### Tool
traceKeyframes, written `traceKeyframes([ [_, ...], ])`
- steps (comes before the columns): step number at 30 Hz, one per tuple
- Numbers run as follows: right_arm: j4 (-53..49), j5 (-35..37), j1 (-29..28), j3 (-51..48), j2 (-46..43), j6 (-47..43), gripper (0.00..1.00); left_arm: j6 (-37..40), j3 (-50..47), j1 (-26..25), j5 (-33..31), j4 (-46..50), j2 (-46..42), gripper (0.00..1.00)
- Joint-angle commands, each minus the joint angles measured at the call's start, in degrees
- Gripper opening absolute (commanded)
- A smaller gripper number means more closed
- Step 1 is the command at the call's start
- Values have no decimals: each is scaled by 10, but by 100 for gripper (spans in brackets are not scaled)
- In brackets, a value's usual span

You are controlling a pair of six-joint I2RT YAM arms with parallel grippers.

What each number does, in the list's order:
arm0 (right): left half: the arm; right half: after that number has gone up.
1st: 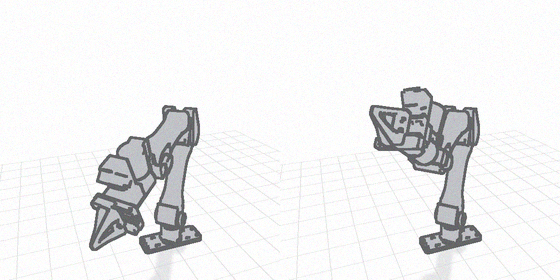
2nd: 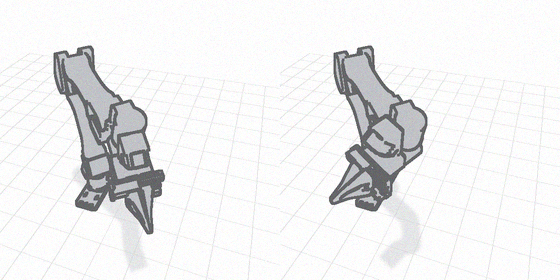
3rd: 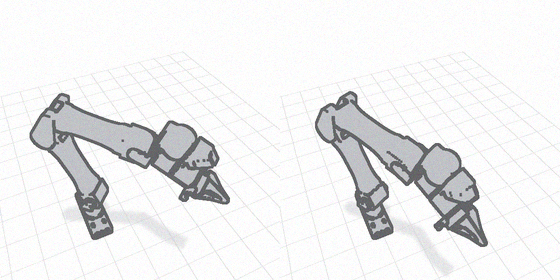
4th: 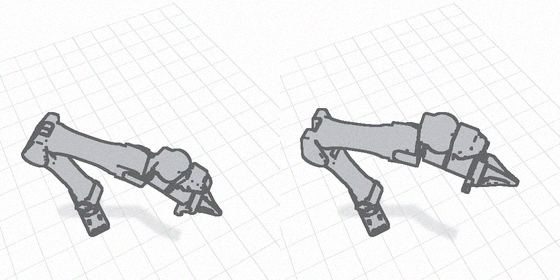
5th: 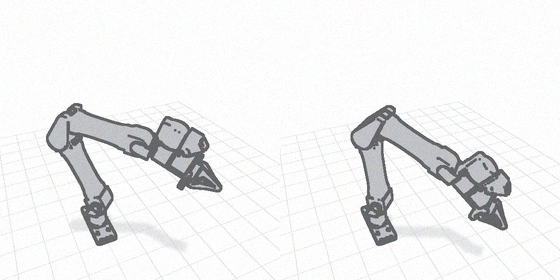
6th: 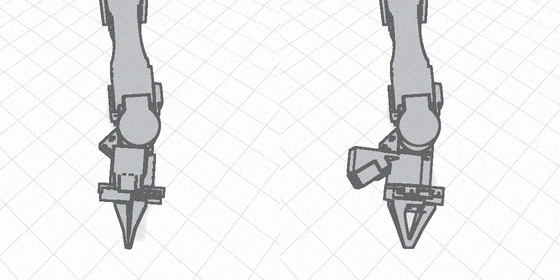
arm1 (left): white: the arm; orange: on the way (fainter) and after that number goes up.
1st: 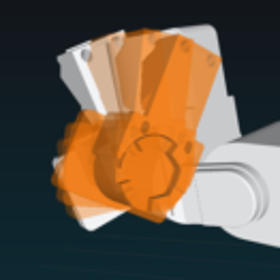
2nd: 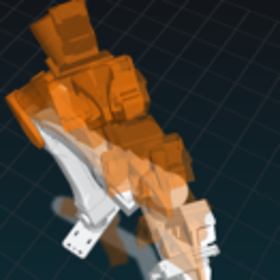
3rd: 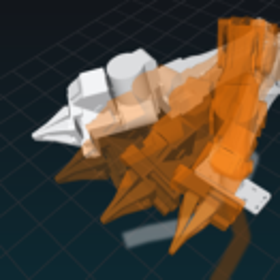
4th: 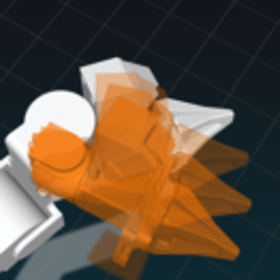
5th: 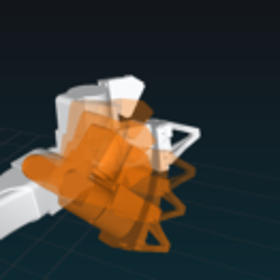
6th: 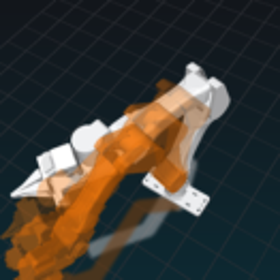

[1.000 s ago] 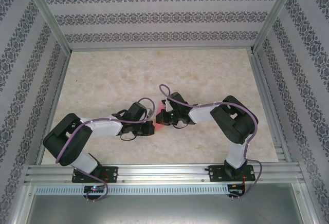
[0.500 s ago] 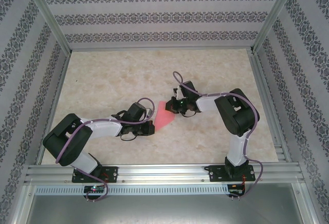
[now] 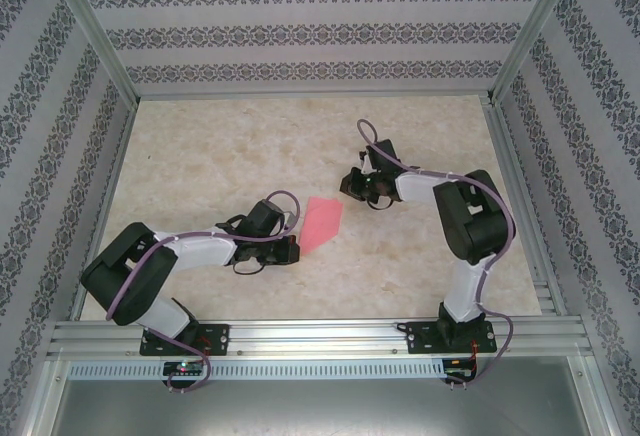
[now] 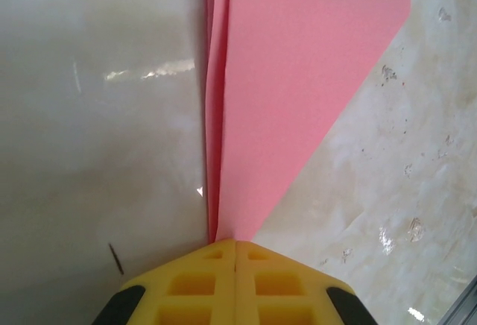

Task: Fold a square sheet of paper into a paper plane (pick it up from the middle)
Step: Fourth fold the wing at the center of the table, then turn over the paper at the center of the table.

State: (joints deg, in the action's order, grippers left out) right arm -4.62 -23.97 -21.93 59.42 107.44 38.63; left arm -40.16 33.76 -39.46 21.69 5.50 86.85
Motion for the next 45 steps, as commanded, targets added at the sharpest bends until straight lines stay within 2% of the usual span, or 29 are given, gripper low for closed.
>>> traceKeyframes([
  [1,-31,40,-22,-10,-70,-4,24,-7,33,-6,-14,59,-26,13],
  [2,-32,44,-29,-23,-83,4,31,-10,48,-6,-18,61,-33,21],
  [5,-31,51,-50,-59,-115,39,42,-20,82,-5,-44,67,-56,39],
  [9,-6,69,-80,-102,-145,104,52,-38,101,4,-118,77,-82,56],
  [14,-6,101,-119,-105,-136,155,53,-62,90,22,-165,71,-86,68],
  [18,14,98,-137,-100,-107,179,52,-75,73,33,-195,72,-86,79],
  [26,21,96,-155,-77,-68,191,46,-79,39,61,-195,54,-97,92],
  [31,57,64,-159,-71,-47,195,38,-72,30,70,-185,41,-101,100],
  [42,87,45,-160,-74,-28,209,37,-84,23,90,-167,43,-108,100],
  [45,105,43,-158,-87,-35,223,39,-89,21,92,-160,39,-106,100],
])
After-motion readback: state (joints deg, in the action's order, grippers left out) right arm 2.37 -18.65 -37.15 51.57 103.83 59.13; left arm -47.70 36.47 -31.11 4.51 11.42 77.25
